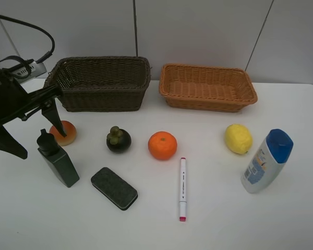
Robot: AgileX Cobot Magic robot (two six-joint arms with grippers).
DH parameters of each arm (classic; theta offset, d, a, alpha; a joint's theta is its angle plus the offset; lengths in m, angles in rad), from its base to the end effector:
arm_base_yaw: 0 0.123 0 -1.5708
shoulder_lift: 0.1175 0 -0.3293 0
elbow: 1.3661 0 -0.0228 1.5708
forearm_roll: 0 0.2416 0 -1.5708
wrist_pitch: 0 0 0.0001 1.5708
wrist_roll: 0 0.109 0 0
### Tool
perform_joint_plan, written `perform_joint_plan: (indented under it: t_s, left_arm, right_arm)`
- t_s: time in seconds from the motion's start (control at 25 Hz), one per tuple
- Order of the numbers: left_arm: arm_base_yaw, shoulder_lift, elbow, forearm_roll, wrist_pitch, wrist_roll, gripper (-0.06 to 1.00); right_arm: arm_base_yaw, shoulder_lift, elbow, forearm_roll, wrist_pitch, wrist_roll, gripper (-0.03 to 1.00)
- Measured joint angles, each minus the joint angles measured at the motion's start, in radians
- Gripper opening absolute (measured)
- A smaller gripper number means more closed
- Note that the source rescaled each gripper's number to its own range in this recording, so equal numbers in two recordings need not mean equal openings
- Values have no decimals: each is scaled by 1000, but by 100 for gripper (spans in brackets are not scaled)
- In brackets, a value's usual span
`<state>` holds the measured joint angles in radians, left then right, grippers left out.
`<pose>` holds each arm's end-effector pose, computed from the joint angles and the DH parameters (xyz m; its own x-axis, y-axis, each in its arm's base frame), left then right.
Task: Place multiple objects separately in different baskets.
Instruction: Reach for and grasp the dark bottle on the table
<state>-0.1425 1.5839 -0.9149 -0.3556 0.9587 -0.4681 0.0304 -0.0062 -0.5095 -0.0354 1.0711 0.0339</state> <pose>0.2565 -0.0682 0.2315 -0.8655 -0.4835 0.1310 -0.5006 0.8258 -0.2597 -0.0439 -0.0047 0.2661 -0.4508 0.0032 -0.8926 0.0050 1.0000 0.0011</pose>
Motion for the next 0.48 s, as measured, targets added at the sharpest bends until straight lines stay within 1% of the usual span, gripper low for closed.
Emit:
perform_joint_plan:
  t_s: [0.16,0.48]
  left_arm:
    - [-47,53,0,14,-24,-25,82]
    - [-48,77,0,76,-49,-69,82]
  right_arm:
    - [0,0,0,0,0,0,100]
    - [0,0,0,0,0,0,100]
